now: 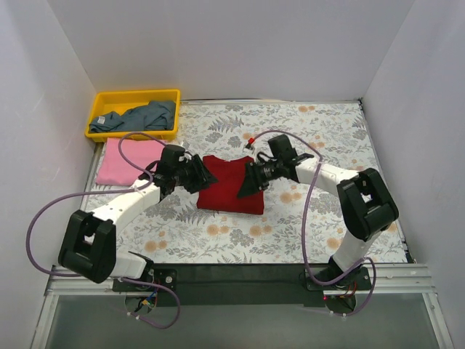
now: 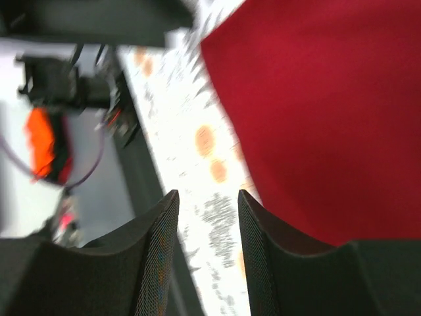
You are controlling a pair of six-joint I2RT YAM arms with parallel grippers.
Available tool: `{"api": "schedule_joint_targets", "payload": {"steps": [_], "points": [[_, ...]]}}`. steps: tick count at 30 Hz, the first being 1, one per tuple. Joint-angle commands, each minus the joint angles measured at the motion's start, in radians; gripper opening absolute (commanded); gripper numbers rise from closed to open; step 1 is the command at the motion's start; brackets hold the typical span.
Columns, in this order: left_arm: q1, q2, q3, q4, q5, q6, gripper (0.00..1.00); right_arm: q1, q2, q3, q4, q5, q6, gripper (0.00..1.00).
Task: Fold and stack the t-shirts
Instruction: Fold the tshirt, then neatly place the folded tshirt to the corner
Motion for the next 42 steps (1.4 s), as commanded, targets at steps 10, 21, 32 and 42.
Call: {"api": "schedule_joint_targets", "payload": {"steps": [10, 21, 32, 42], "points": [[0.177, 0.214, -0.168, -0.053, 0.124, 0.030, 0.08, 0.015, 0.279, -0.136, 0.195, -0.147, 0.125, 0.38], [0.216, 0.016, -0.112, -0.075, 0.141, 0.060, 0.36, -0.046, 0.094, -0.019, 0.188, -0.186, 0.156, 0.39], [0.212, 0.311, 0.238, 0.045, 0.124, 0.105, 0.46, -0.197, 0.288, 0.273, 0.191, -0.105, 0.179, 0.40], [0.198, 0.546, 0.307, 0.068, 0.037, 0.097, 0.26, -0.229, 0.479, 0.264, 0.252, -0.019, 0.167, 0.39]]}}
